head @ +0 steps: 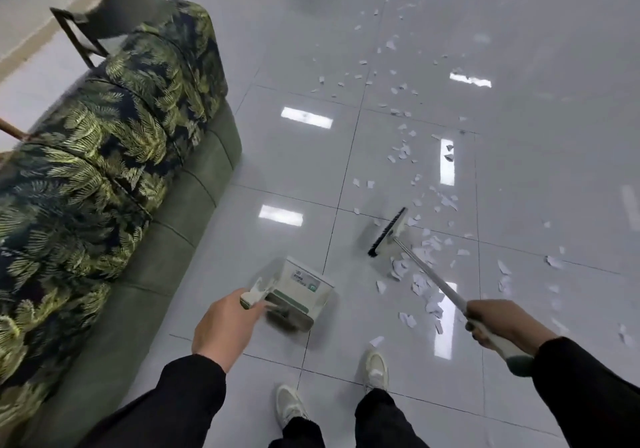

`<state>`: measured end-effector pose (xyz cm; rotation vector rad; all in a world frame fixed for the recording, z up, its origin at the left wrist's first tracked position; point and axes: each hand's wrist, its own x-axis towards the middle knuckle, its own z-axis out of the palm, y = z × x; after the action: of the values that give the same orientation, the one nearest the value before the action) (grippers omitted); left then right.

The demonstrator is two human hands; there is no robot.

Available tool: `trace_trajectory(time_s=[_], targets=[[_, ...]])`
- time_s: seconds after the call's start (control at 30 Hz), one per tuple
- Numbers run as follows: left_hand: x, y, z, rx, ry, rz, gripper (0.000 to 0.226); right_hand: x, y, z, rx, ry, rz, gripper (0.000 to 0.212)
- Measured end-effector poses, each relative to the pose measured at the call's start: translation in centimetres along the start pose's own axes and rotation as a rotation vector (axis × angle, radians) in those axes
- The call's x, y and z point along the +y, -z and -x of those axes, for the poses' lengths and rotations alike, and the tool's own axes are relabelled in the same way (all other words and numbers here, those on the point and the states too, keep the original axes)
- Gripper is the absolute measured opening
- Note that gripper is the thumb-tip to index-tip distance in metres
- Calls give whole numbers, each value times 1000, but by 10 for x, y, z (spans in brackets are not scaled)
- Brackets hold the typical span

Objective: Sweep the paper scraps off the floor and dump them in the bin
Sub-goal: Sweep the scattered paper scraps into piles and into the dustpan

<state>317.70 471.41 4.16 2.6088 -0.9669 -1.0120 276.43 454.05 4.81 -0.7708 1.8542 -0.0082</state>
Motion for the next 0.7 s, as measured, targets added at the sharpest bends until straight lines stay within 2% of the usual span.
trace_trajectory(time_s=[0.2, 0.5, 0.7], targets=[[11, 16, -24, -18, -84, -75, 20, 13, -32, 46, -77, 33, -34, 14], [40, 4, -56, -74, -146, -216, 29, 15, -36, 0, -136, -15, 258, 15], [90, -11, -73, -119, -188, -241, 31, 16, 23, -47, 15, -66, 368, 14]])
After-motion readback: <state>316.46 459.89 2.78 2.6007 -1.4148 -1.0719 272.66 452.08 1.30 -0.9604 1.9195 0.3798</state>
